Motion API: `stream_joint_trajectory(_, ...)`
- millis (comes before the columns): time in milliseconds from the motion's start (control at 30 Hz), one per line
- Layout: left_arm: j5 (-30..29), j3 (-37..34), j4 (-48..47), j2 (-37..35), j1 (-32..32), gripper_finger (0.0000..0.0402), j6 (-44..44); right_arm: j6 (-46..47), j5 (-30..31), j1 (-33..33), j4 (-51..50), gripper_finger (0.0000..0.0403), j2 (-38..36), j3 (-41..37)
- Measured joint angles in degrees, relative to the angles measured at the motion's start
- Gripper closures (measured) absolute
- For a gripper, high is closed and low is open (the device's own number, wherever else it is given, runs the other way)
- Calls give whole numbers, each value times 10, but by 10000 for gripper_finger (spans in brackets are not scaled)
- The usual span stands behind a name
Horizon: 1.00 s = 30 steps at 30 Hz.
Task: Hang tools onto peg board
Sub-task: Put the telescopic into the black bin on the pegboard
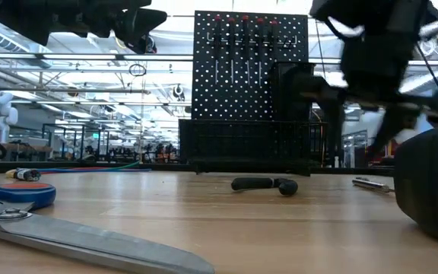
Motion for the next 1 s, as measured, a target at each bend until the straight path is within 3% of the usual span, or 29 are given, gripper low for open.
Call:
stream_joint_trajectory(367, -8, 0, -1, 0, 0, 226, -1, 26, 8, 0, -171, 234, 0, 44)
stream_joint_trajectory(600, -88, 0, 1, 0, 0, 226, -1, 16, 5, 0, -142, 234, 3, 11)
stream_joint_trajectory(1000, -96, 0, 10, 1, 0, 226, 0, 15, -25, 0, -45, 254, 3, -36)
